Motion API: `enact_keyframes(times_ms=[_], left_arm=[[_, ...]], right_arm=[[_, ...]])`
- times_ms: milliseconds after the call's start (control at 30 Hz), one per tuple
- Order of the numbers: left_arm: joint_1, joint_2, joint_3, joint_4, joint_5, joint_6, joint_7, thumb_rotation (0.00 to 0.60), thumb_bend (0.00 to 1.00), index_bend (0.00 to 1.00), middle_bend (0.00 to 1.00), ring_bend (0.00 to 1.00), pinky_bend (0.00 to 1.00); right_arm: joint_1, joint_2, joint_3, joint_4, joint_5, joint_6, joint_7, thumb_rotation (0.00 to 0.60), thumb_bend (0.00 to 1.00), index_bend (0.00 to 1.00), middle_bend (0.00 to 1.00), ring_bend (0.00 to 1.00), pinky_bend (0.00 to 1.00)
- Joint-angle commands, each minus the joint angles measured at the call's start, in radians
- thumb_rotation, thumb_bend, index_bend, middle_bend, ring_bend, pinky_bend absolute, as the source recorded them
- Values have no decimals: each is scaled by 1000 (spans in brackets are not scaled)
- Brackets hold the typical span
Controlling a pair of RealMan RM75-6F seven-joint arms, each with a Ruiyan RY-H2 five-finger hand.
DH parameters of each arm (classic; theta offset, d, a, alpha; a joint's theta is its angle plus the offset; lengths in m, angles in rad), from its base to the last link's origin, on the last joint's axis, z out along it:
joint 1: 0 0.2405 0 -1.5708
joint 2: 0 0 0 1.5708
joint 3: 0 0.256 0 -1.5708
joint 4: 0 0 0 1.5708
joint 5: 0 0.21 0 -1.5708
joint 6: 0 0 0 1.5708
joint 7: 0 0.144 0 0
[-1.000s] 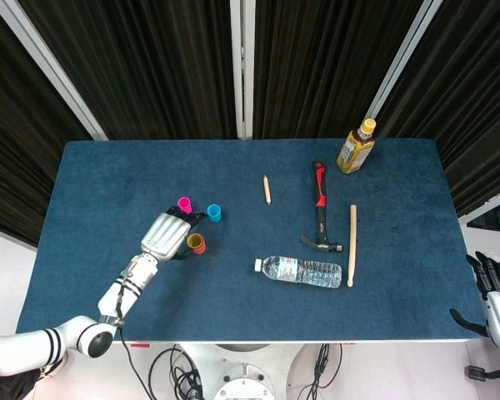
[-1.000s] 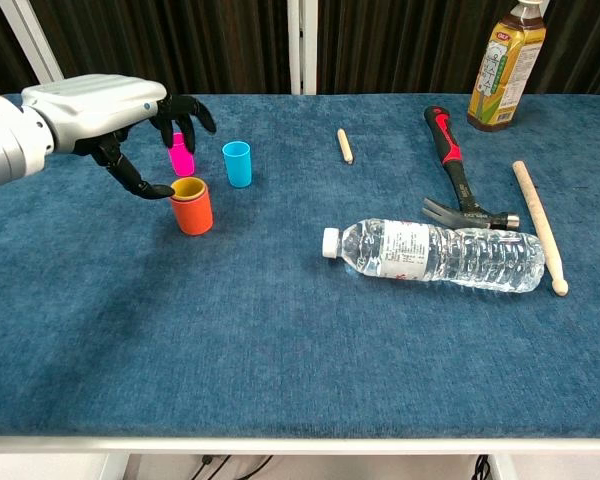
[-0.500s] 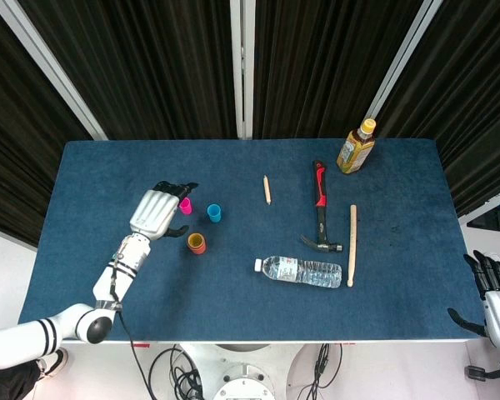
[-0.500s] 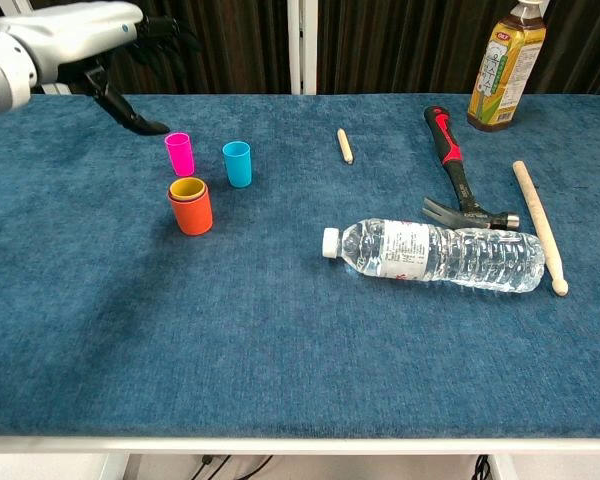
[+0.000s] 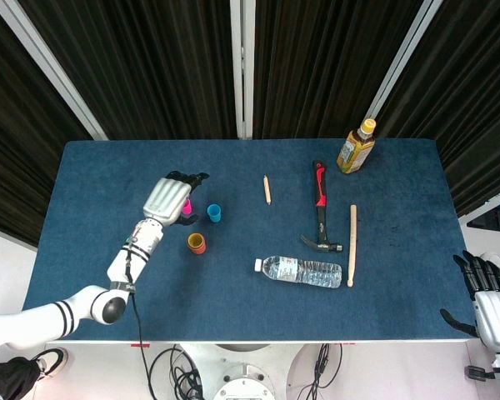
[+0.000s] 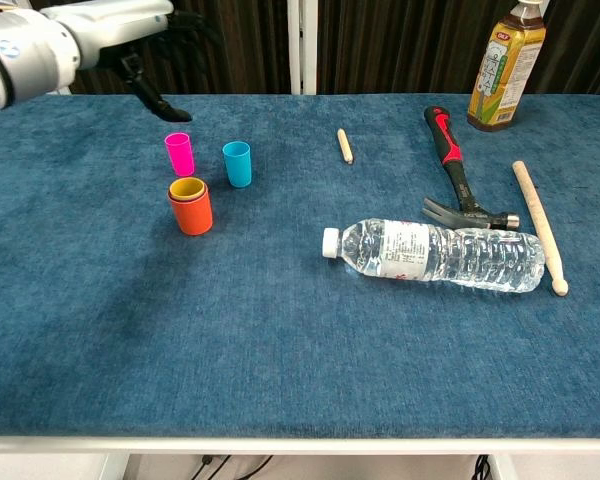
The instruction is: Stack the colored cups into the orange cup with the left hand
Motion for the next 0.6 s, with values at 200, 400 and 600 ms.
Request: enact_keyframes(times_ms=[200,400,600], left_arm=[[-96,-85,-3,97,25,-67,10,600,189,186,266,246,222],[-129,-132,35,195,-11,-134,47,600,189,194,267,249,226],[-136,-165,64,259,-35,-155,72,600,189,248,292,287,246]], right_arm=[[-2,-5,-7,13,3,-7,7,600,122,0,0,0,0],[-4,-4,-7,30,1,-3,29,600,121,0,0,0,0],[2,-10,-8,46,5,-15,46,600,123,0,0,0,0]])
